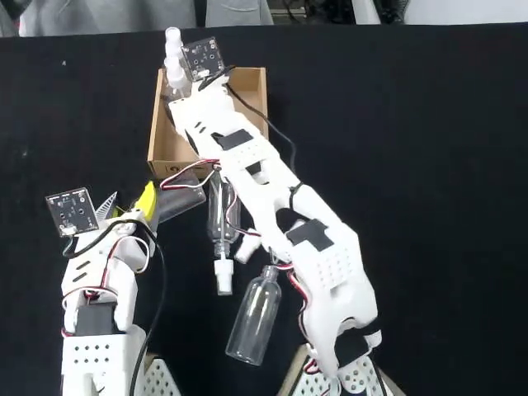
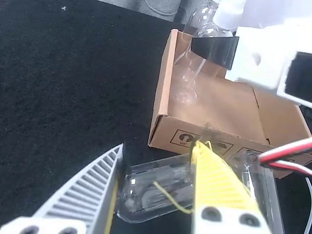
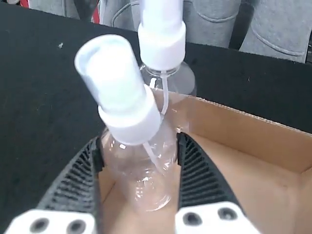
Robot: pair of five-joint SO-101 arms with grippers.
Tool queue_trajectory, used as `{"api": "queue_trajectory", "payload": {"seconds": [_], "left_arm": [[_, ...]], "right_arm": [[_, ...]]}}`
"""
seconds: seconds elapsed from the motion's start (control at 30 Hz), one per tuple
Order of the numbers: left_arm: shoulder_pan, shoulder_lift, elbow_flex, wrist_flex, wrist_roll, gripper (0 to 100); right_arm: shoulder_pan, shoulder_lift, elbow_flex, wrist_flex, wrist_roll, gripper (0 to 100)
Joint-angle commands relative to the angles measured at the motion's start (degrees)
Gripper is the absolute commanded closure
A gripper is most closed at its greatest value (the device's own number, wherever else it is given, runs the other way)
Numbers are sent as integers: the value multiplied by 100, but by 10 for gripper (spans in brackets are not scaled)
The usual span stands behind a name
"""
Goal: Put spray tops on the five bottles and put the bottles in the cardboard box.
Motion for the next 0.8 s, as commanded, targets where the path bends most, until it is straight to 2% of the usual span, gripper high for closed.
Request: {"api": "queue_trajectory", "payload": {"seconds": [0.0,0.17,0.37,0.77], "left_arm": [[-66,-79,127,-114,-53,790],[-66,-79,127,-114,-53,790],[-66,-79,127,-114,-53,790],[-66,-79,127,-114,-53,790]], "right_arm": [[-88,-13,-286,-97,0,985],[-70,-22,-286,-70,0,981],[-79,4,-242,79,-9,857],[-123,-22,-224,308,-9,755]]}}
